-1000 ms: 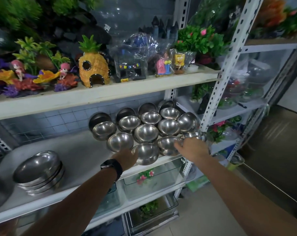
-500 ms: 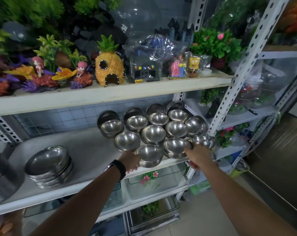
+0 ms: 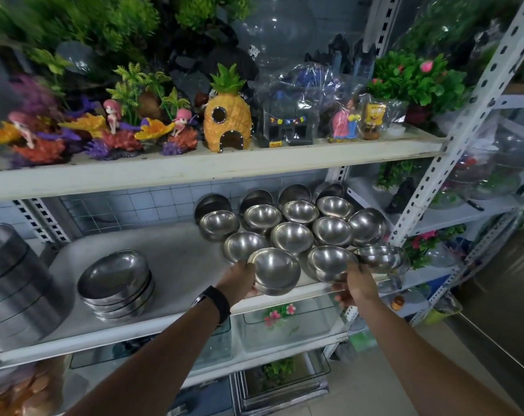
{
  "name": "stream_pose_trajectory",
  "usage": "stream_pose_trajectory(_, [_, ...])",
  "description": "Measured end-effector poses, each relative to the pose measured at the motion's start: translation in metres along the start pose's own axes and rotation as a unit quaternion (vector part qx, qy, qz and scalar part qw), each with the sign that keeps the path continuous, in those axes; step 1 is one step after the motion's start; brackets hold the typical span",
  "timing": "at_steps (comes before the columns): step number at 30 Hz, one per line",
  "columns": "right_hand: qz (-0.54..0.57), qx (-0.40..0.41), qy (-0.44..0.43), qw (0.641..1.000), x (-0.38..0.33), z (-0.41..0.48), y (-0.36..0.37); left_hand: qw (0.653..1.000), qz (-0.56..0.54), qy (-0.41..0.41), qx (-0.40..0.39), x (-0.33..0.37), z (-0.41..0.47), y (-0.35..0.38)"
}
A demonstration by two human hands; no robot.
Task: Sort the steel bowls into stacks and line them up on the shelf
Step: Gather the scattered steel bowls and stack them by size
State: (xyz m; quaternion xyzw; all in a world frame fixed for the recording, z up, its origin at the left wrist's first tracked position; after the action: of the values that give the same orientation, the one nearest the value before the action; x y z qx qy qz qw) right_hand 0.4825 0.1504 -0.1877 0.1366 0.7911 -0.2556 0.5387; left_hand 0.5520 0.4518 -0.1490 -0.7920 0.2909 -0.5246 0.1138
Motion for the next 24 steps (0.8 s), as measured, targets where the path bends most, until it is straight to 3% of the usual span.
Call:
stream_pose_trajectory(4, [0.027, 0.025, -0.031, 0.999, -0.009, -0.001, -0.007, 0.998, 0.014, 0.033, 0.056, -0.001, 0.002, -0.022])
stream_pose_trajectory(13, [0.034, -0.029, -0.096, 0.994, -0.067, -0.017, 0.03, 0.985, -0.05, 0.081, 0.143, -0.004, -0.014, -0.076])
stream_pose_trajectory(24, [0.056, -0.129, -0.149, 0.979, -0.122, -0.035, 0.117, 0.963, -0.091, 0.041, 0.249, -0.022, -0.042, -0.163])
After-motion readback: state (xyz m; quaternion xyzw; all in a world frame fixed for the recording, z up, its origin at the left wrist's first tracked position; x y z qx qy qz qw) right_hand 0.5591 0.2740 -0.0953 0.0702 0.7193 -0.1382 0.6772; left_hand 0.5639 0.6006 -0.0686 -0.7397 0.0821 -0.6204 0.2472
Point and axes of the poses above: each hand's wrist, its own z-axis towards the middle knuckle, its own y-axis out of the palm, x = y × z, the point moved 9 cm from there along z, towards the middle knuckle, and after that the axes turned 8 degrees about -y, right-handed, at the moved point
